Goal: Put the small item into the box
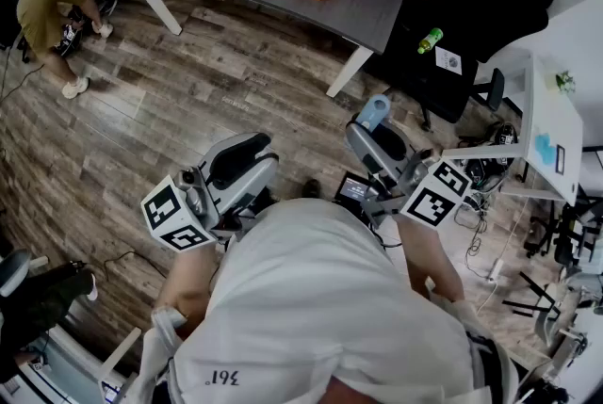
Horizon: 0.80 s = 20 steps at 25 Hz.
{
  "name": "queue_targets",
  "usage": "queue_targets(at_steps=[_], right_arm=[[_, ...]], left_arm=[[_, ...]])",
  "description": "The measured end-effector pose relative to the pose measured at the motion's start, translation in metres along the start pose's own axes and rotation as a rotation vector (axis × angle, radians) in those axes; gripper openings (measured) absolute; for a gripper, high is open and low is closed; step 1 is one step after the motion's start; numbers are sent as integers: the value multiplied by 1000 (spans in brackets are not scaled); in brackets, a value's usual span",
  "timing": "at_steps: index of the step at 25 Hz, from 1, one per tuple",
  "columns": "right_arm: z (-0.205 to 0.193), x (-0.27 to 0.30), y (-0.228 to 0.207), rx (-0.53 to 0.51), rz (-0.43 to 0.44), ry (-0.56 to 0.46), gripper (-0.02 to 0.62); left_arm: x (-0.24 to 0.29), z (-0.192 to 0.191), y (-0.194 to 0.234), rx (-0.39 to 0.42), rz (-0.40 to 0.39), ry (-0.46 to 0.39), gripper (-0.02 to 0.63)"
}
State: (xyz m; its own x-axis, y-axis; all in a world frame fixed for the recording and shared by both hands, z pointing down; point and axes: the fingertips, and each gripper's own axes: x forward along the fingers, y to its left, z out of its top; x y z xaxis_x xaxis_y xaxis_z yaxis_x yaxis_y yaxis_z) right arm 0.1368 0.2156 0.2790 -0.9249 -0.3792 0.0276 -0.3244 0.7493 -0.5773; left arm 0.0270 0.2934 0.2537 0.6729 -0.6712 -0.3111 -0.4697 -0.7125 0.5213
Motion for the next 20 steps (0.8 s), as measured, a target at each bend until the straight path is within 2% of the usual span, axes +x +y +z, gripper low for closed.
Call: queue_targets(at_steps=[20], right_arm=[[-2, 1, -3, 2, 9, 18, 97]], left_arm=[[8, -8, 1, 0, 2, 32, 120]])
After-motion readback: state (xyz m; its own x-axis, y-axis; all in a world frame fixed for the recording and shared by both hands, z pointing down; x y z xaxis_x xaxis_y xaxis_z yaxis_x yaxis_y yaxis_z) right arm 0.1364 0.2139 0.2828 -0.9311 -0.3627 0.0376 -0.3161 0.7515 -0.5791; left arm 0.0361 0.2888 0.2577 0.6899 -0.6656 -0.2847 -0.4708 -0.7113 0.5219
